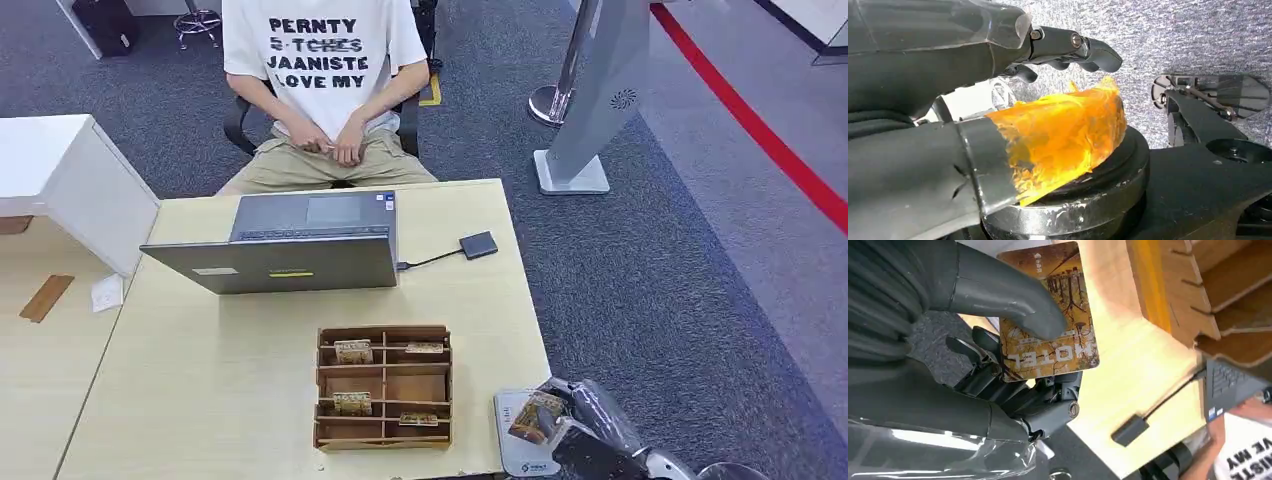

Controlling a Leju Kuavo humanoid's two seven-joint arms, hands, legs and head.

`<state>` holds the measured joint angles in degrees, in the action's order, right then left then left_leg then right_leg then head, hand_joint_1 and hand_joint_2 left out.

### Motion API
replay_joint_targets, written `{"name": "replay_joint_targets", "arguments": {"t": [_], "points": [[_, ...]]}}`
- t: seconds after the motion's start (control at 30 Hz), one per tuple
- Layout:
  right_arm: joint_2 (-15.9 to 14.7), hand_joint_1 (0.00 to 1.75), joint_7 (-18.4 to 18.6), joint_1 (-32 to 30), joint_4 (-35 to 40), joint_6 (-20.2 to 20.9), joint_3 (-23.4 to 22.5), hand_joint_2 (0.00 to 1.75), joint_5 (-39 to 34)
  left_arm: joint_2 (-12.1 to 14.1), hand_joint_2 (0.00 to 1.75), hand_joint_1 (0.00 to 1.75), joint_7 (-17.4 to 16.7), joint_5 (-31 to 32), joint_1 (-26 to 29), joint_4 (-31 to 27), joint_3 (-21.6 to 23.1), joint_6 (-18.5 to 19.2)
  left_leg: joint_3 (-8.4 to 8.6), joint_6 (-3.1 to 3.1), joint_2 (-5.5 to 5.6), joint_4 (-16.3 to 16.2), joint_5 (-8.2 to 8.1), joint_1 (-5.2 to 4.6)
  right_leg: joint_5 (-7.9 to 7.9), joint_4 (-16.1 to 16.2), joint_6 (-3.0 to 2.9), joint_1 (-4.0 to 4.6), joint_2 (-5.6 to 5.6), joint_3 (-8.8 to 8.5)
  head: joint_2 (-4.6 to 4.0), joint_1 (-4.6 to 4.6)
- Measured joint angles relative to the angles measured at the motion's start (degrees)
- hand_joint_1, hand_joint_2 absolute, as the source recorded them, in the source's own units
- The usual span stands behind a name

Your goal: Pass the card to the sensor for recognition and then transmit it.

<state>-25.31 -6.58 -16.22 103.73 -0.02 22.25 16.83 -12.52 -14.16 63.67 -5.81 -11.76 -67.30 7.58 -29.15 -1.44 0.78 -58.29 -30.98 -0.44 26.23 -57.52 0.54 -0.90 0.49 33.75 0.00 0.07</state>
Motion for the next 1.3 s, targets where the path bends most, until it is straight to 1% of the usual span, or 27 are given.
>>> {"name": "replay_joint_targets", "arguments": {"t": [0.13, 0.33, 0.5, 0.83, 1.2, 1.3], "points": [[-0.7, 1.75, 0.2, 1.6, -1.5, 0.7, 2.4, 1.75, 0.3, 0.0, 0.00, 0.00, -0.1, 0.3, 0.0, 0.0, 0.0, 0.1, 0.00, 0.00, 0.01, 0.0, 0.00, 0.00, 0.00, 0.0, 0.00, 0.00, 0.00, 0.00, 0.00, 0.00], [-0.7, 1.75, 0.2, 4.1, -4.4, 1.3, 5.5, 1.75, 0.3, 0.0, 0.00, 0.00, -0.2, 0.9, 0.0, 0.0, 0.0, 0.2, 0.00, 0.00, 0.00, 0.0, 0.00, 0.00, 0.00, 0.0, 0.00, 0.00, 0.00, 0.00, 0.00, 0.02], [-0.7, 1.75, 0.4, 5.7, -6.2, 1.7, 6.9, 1.75, 0.3, 0.0, 0.00, 0.00, -0.2, 1.1, 0.0, 0.0, 0.0, 0.2, 0.00, 0.00, 0.01, 0.0, 0.00, 0.00, 0.00, 0.0, 0.00, 0.00, 0.00, 0.00, 0.00, 0.00], [-0.7, 1.75, 0.5, 6.7, -7.7, 1.7, 8.2, 1.75, 0.4, 0.0, 0.00, 0.00, -0.3, 1.1, 0.0, 0.0, 0.0, 0.2, 0.00, 0.00, 0.01, 0.0, 0.00, 0.00, 0.00, 0.0, 0.00, 0.00, 0.00, 0.00, 0.00, 0.02], [-0.9, 1.75, 1.7, 7.5, -8.9, 0.7, 8.8, 1.75, 0.4, 0.0, 0.00, 0.00, -0.3, 1.1, 0.0, 0.0, 0.0, 0.7, 0.01, 0.00, 0.01, 0.0, 0.00, 0.00, 0.00, 0.0, 0.00, 0.00, 0.00, 0.00, 0.00, 0.00], [-1.2, 1.75, 2.6, 7.5, -8.9, 0.2, 8.8, 1.75, 1.5, 0.0, 0.00, 0.00, -0.3, 1.1, 0.0, 0.0, 0.0, 0.7, 0.00, 0.00, 0.01, 0.0, 0.00, 0.00, 0.00, 0.0, 0.00, 0.00, 0.00, 0.00, 0.00, 0.02]]}}
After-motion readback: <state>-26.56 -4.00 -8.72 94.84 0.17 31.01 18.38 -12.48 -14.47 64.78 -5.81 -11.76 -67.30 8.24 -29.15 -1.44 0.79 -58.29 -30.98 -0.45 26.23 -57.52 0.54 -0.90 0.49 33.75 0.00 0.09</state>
